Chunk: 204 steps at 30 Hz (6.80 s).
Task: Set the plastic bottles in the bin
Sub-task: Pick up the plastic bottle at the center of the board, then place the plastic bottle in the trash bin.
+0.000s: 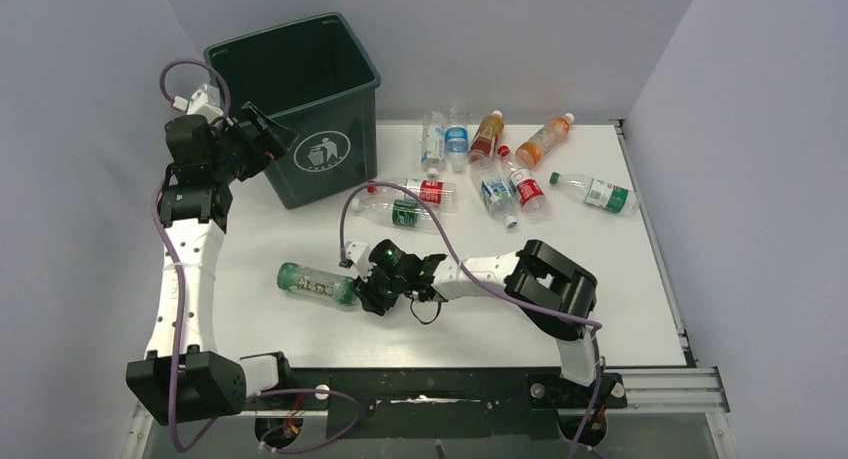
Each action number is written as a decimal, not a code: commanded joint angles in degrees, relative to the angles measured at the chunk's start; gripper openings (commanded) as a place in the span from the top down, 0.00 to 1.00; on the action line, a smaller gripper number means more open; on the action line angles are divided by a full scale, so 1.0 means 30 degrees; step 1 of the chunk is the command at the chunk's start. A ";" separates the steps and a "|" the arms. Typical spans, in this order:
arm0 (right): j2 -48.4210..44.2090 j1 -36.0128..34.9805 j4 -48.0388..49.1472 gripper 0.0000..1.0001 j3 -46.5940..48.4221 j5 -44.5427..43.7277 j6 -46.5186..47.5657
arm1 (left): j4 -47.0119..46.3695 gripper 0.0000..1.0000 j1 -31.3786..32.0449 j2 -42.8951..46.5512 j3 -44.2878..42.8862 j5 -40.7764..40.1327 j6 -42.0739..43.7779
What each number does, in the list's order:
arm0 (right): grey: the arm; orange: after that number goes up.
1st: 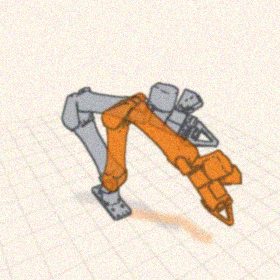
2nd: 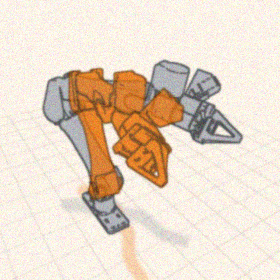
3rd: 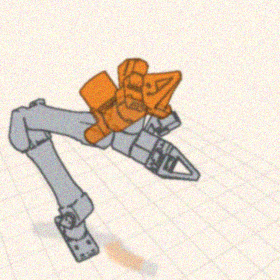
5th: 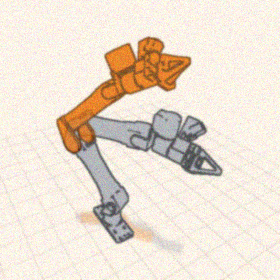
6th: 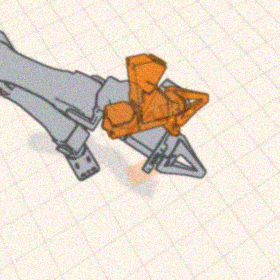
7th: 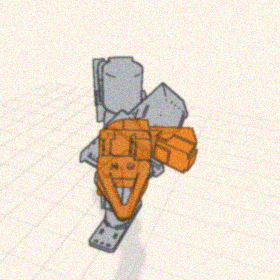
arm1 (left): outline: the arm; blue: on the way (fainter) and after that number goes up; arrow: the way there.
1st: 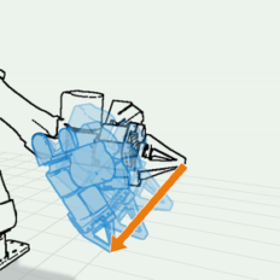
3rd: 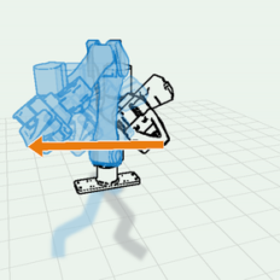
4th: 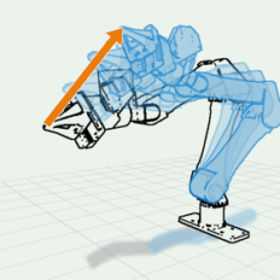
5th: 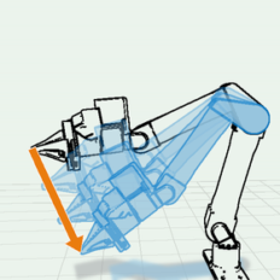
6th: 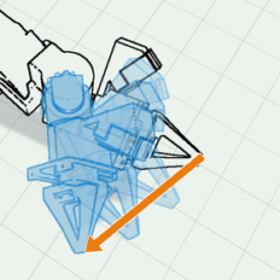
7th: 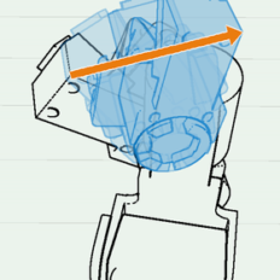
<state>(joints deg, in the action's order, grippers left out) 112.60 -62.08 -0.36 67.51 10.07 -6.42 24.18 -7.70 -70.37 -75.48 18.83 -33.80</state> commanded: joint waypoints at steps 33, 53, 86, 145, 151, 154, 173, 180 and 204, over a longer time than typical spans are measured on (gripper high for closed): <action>-1.2073 0.1452 -0.2907 0.95 -0.5744 -0.8126 -0.2780 | -0.1346 0.12 0.5615 -0.1743 -0.0155 -0.0583 -0.0414; -1.5163 0.2544 -0.3387 0.96 -0.4810 -1.0676 -0.1959 | -0.5848 0.12 0.7622 -0.1678 0.4232 0.2327 -0.4814; -1.5074 0.1259 -0.1381 0.97 -0.3869 -1.0673 -0.1894 | -1.7456 0.12 1.0236 0.0177 1.1963 0.1015 -1.4360; -1.7004 0.0312 -0.2025 0.02 -0.6332 -1.1782 -0.3857 | -0.4820 0.47 0.8752 -0.2180 -0.0010 -0.0920 -0.3557; -1.7506 0.0310 -0.3004 0.02 -0.7121 -1.2407 -0.4698 | -0.3692 0.47 0.7155 -0.2748 -0.2536 -0.0521 -0.2832; -1.7531 0.0315 -0.3860 0.02 -0.7207 -1.2720 -0.5224 | -0.3228 0.47 0.6463 -0.3127 -0.3925 -0.0407 -0.2495; -1.4341 0.0693 -1.5109 0.02 -0.3939 -1.3961 -0.9687 | -0.1625 0.46 0.2533 -0.5963 -1.0613 -0.1974 -0.0647; -1.4594 0.1963 -1.7123 0.02 -0.3430 -1.2529 -0.9623 | -0.2016 0.46 0.1426 -0.7124 -1.1571 -0.2076 -0.0348; -0.9480 0.5480 -1.8165 0.02 -0.1231 -1.0053 -0.3368 | -0.2819 0.45 -0.0185 -0.9739 -1.2696 -0.2424 0.0285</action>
<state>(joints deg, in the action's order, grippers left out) 83.66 -48.64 -56.58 61.93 -21.37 -23.03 18.41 -6.96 -97.82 -111.59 13.87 -36.58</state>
